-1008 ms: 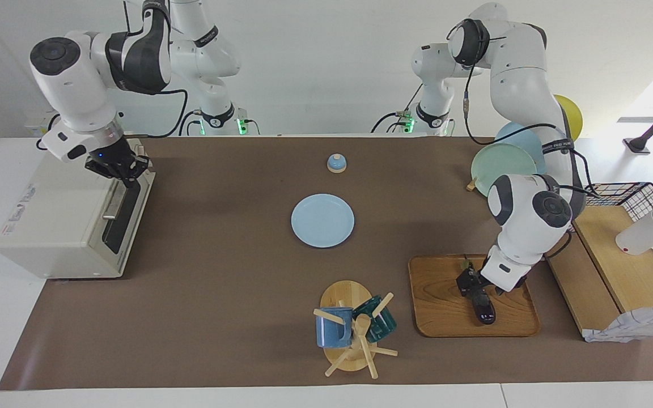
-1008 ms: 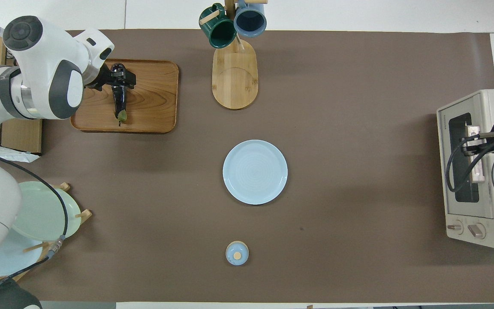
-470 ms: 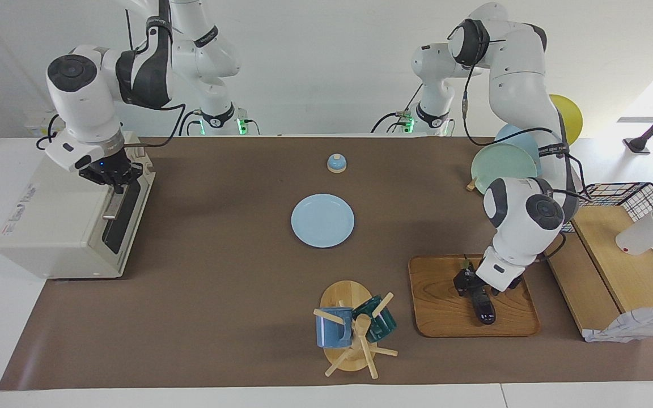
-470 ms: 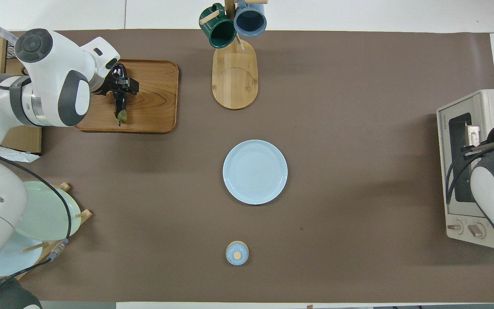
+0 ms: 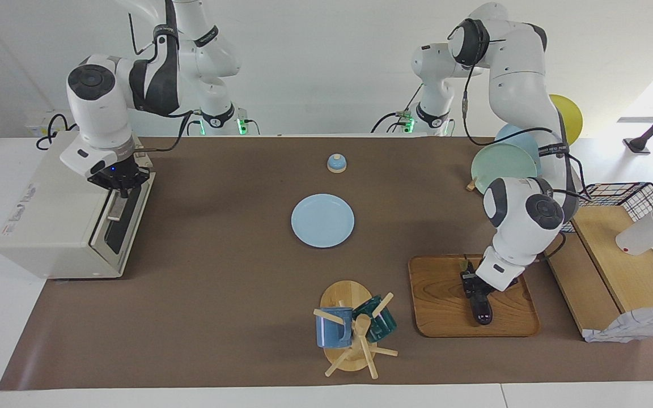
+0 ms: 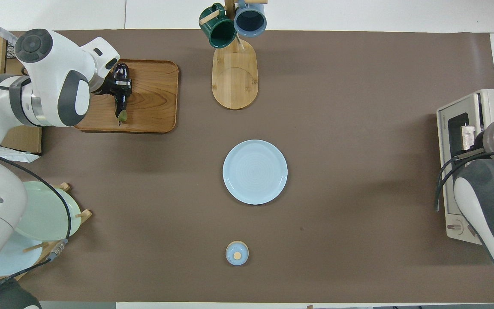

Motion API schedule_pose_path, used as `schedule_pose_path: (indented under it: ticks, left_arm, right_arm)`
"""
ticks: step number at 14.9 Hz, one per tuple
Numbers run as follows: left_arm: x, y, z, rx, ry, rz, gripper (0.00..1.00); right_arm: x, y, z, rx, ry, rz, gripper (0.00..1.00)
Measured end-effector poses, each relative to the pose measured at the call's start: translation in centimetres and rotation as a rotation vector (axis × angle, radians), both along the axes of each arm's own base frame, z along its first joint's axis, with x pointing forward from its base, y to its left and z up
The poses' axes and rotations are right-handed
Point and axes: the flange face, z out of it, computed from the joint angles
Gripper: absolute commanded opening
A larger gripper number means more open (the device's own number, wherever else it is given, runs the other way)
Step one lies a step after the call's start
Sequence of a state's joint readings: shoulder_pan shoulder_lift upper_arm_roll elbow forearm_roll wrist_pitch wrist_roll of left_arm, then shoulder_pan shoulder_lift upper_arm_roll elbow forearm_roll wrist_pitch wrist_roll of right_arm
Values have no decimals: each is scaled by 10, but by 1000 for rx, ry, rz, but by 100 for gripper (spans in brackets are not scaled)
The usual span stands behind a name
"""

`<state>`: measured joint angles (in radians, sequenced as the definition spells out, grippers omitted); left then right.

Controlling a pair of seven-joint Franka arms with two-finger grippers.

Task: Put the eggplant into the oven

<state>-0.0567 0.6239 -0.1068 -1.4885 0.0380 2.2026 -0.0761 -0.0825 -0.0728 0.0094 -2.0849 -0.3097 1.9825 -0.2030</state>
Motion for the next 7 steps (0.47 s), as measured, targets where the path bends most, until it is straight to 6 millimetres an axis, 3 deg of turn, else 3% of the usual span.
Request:
schedule_pose_path:
  ticks: [3,7]
  left_arm:
    - [1,-1,46,-23,7,17,0]
    - [-34,-7,141,-61,73,62,0]
  right_arm:
    - [1,31,-13,5,-11,15,0]
    - [3,62,-43,47,-39,44,0]
